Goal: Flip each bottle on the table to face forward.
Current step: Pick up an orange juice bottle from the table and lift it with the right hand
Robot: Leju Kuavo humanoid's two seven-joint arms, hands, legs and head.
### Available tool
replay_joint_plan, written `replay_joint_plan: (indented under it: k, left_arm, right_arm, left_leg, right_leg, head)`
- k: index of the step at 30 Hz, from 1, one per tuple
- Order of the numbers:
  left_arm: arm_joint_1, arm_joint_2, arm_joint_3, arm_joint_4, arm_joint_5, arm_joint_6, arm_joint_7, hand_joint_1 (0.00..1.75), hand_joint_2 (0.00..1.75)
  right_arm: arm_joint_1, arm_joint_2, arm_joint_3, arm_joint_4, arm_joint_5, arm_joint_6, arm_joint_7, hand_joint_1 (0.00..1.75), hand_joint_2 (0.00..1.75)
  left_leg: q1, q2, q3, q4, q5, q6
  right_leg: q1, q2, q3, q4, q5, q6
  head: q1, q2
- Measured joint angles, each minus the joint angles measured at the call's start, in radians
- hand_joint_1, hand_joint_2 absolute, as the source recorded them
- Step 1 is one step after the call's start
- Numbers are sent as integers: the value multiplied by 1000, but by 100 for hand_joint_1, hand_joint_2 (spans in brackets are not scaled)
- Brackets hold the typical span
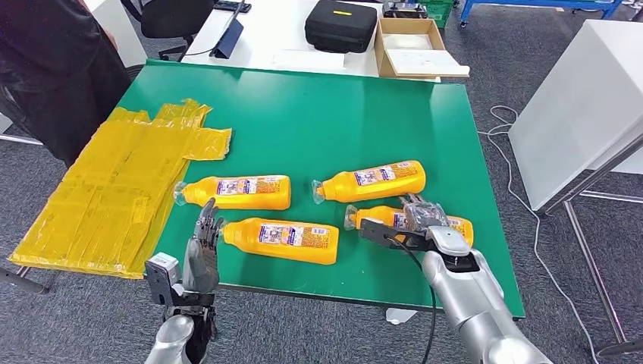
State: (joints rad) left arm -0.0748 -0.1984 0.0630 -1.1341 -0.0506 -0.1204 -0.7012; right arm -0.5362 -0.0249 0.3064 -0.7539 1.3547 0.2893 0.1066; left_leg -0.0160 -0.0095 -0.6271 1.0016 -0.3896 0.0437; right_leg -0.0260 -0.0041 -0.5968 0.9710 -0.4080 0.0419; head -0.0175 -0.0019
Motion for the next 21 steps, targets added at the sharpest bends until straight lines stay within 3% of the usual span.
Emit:
replay_joint_plan:
  k: [11,21]
  left_arm:
    - [13,-1,10,-11,-1,-14,0,0,0]
    - [14,0,14,-11,8,-37,0,0,0]
  right_arm:
    - [10,-16,-28,-50,3,21,-34,0,175]
    - [3,-163,-24,-23,-62,60,-143,0,175]
  left_leg:
    - [0,0,0,0,0,0]
    - [-2,-1,-1,0,0,0]
  right_leg:
    - [0,0,-1,0,0,0]
    - [-2,-1,0,0,0,0]
  head:
    - [0,0]
    - [0,0]
